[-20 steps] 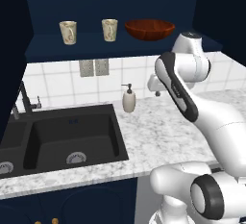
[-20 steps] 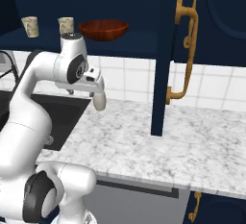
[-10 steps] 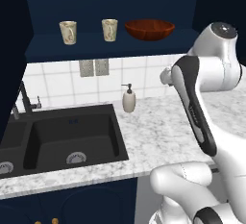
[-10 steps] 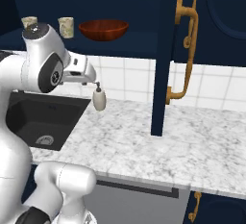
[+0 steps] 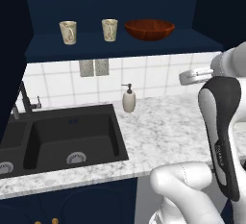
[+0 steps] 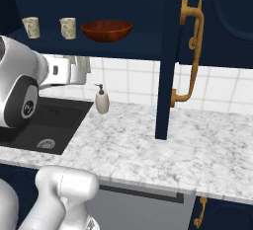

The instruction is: Gather all objects into one cabinet and sort the glasses and bowls to opposite sides.

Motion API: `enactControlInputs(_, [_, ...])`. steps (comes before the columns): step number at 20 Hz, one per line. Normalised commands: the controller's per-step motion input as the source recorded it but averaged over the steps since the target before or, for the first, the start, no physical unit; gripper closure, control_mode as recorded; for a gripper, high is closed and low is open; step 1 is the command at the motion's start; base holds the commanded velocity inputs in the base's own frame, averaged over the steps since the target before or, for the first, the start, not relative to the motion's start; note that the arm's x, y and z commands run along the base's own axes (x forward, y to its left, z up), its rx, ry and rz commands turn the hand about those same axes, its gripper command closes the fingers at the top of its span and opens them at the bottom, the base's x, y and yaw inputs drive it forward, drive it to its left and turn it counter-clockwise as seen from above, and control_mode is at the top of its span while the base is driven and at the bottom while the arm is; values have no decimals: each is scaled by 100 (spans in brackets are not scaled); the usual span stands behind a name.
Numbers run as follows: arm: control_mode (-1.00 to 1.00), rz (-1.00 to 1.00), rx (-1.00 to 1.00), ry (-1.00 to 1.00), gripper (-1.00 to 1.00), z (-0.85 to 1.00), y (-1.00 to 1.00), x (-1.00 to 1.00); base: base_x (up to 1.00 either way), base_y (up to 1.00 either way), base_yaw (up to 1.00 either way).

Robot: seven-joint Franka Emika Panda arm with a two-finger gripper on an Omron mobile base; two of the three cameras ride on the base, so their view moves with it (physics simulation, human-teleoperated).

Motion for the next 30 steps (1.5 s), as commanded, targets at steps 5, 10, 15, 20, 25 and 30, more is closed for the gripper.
enactControlInputs(5, [-100,0,0,-16,-100,3,-3,-57,0,0,0])
enactControlInputs(10, [-100,0,0,0,-100,0,0,0,0,0,0])
enactControlInputs(15, [100,0,0,0,-100,0,0,0,0,0,-7])
enactControlInputs(20, [100,0,0,0,-100,0,0,0,0,0,-41])
enactControlInputs(25, [100,0,0,0,-100,0,0,0,-39,3,-35])
enactControlInputs(30, [100,0,0,0,-100,0,0,0,-71,0,-36])
